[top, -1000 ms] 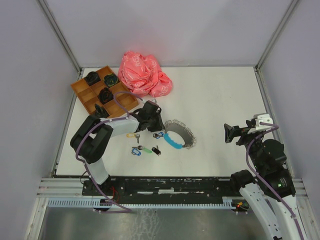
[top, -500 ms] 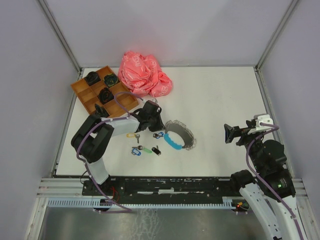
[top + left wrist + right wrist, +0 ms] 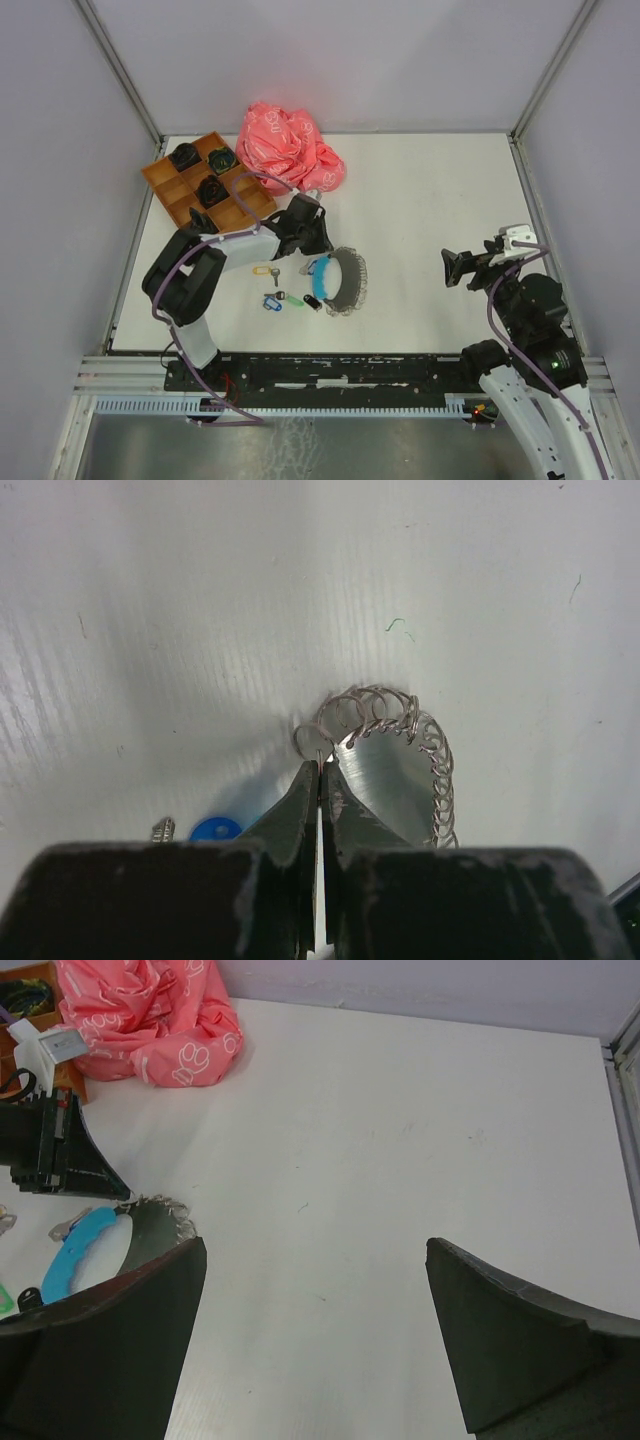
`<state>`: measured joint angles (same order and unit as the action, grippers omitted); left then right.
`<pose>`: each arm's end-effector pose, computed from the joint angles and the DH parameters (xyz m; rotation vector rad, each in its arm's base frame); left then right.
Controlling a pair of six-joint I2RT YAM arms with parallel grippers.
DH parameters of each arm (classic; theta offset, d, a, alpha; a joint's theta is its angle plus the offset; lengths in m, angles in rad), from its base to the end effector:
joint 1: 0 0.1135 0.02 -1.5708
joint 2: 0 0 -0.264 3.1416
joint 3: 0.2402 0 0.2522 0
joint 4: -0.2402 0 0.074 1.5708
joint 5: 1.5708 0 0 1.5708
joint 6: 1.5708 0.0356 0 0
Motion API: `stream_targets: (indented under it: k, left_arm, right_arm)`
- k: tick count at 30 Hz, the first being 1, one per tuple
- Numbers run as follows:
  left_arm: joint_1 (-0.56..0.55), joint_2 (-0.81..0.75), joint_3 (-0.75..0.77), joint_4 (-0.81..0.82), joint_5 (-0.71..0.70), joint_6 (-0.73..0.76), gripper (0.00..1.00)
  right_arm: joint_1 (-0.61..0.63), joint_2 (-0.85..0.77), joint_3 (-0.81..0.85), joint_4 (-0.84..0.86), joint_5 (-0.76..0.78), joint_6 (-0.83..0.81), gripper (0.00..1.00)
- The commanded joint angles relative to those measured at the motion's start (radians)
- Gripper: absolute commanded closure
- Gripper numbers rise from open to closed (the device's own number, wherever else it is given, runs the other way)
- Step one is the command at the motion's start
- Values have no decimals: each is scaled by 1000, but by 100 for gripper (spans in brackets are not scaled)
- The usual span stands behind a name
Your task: Put the keys on the keyring
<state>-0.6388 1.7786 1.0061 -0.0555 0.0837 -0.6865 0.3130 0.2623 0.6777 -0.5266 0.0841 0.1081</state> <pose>0.2919 -0.2205 0.1632 -0.0190 2.5197 -0.6868 0.0711 0.0199 0.3236 -0.1093 1.6840 0.2459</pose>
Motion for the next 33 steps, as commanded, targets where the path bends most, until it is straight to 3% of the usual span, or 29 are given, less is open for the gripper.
stream_targets:
  k: [1, 14, 22, 33]
  left_arm:
    - [0, -75, 41, 65, 29, 155, 97]
    - [-8, -291, -89, 471, 171, 394, 97]
    - [-19, -330, -88, 691, 384, 556, 97]
    - [-19, -245, -398, 1362, 524, 537, 97]
  right_arm:
    - [-1, 60, 34, 37, -45, 29, 0]
    - [-2, 211, 104, 51, -233, 69, 0]
    - [-2, 244, 126, 95, -376, 21, 0]
    - [-2, 283, 41, 266, -525, 7, 2]
